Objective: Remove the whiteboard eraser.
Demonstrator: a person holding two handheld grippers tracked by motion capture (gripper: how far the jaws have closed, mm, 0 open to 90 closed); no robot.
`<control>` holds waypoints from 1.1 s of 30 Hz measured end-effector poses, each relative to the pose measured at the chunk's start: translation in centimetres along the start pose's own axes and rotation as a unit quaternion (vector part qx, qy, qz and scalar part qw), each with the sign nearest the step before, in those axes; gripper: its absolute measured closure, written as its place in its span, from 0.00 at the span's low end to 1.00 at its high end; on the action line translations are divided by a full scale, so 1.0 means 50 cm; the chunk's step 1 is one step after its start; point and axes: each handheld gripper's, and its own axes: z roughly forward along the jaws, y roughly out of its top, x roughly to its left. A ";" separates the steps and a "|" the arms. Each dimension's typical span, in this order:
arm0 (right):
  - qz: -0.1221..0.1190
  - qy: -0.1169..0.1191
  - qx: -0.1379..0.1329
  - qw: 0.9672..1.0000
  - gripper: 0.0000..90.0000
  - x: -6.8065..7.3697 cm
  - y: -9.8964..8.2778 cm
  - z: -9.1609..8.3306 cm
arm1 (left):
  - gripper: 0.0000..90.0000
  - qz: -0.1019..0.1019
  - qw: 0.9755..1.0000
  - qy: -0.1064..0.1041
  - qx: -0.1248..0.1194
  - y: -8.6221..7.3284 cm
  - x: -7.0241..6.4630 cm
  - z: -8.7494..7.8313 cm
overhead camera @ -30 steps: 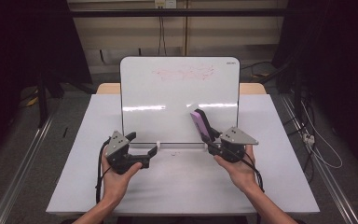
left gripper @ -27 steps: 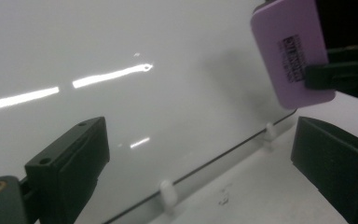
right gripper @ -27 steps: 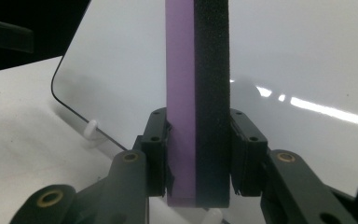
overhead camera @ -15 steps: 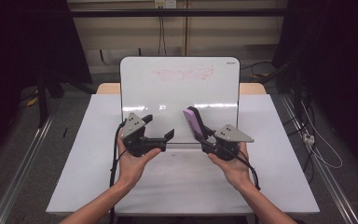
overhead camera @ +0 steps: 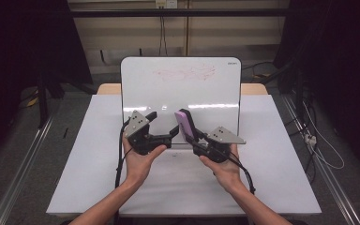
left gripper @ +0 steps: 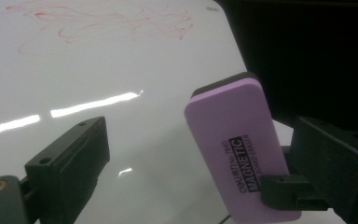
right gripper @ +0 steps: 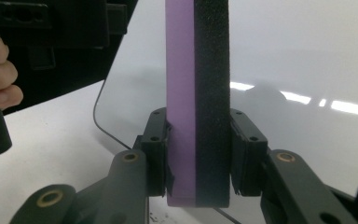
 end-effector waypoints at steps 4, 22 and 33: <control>0.033 0.013 -0.007 0.999 0.72 0.009 -0.009 0.012 | 0.06 0.001 1.000 0.004 -0.015 -0.005 0.003 -0.007; 0.109 0.054 -0.030 0.992 0.72 0.036 -0.041 0.038 | 0.17 -0.015 0.999 -0.005 -0.033 -0.045 -0.012 0.001; 0.116 0.053 -0.038 0.991 0.72 0.037 -0.043 0.036 | 0.37 -0.054 0.997 -0.018 -0.042 -0.070 -0.009 0.010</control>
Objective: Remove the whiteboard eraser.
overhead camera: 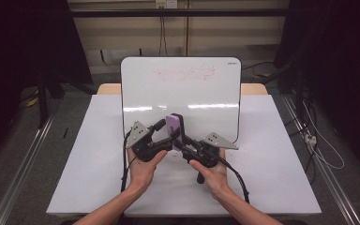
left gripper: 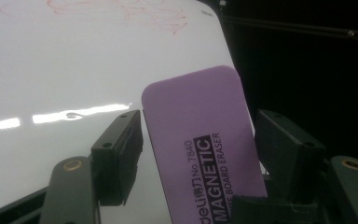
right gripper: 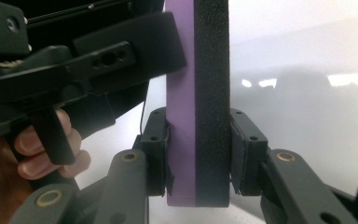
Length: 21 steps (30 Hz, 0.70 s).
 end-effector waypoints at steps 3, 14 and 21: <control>0.000 -0.001 0.001 1.000 0.71 0.000 -0.001 0.000 | 0.38 -0.001 1.000 -0.006 0.006 -0.002 0.002 0.001; 0.007 0.003 -0.008 1.000 0.71 -0.001 -0.004 0.000 | 0.42 -0.043 0.999 -0.016 0.001 -0.011 0.003 0.007; -0.003 0.006 -0.008 1.000 0.71 -0.001 -0.005 0.000 | 0.45 -0.064 0.998 -0.028 0.003 -0.013 0.003 0.007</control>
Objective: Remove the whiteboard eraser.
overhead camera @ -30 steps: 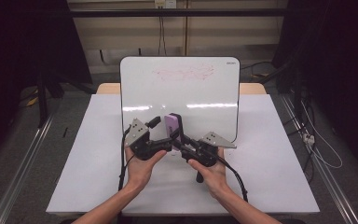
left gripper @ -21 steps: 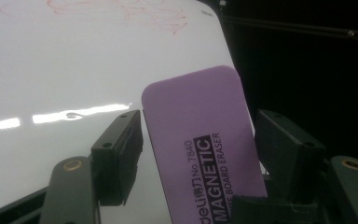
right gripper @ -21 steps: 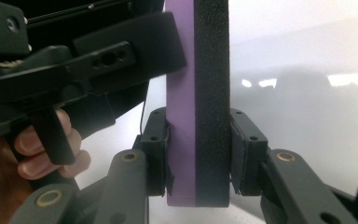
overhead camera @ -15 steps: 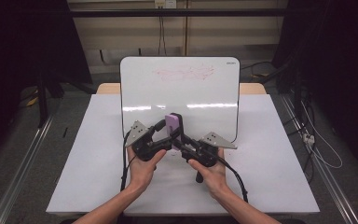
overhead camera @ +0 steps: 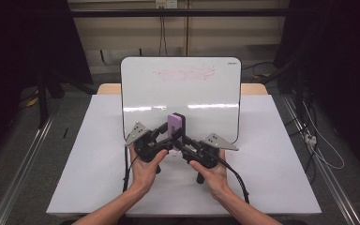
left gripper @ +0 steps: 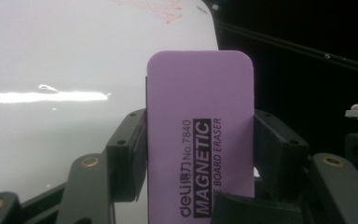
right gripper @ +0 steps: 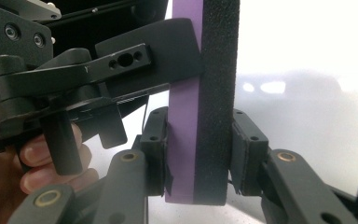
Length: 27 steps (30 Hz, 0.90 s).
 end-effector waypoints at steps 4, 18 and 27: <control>-0.007 0.002 0.002 1.000 0.70 0.000 0.001 0.000 | 0.46 0.010 1.000 -0.001 0.002 0.004 -0.002 -0.001; -0.039 -0.020 0.043 0.998 0.26 -0.015 0.004 -0.024 | 0.46 0.038 0.999 0.029 -0.009 0.033 0.015 -0.022; -0.082 -0.072 0.061 0.992 0.13 -0.064 0.015 -0.083 | 0.46 0.076 0.996 0.045 0.023 0.054 0.023 -0.041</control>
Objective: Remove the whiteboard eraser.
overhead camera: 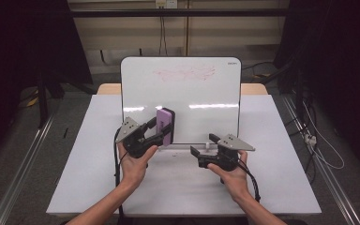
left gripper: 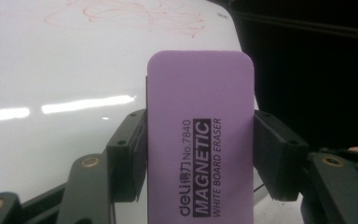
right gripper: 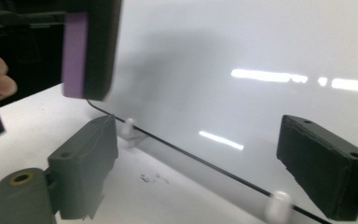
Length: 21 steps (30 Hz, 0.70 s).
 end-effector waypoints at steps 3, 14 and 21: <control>-0.013 -0.016 -0.002 1.000 0.11 -0.010 -0.001 -0.015 | 0.46 -0.002 1.000 0.004 -0.005 0.004 0.000 -0.005; -0.030 -0.057 -0.004 0.998 0.08 -0.048 -0.011 -0.081 | 0.46 0.030 0.997 0.051 0.040 0.023 0.033 -0.044; -0.029 -0.093 0.003 0.995 0.08 -0.084 -0.030 -0.121 | 0.46 0.044 0.994 0.075 0.066 0.034 0.047 -0.055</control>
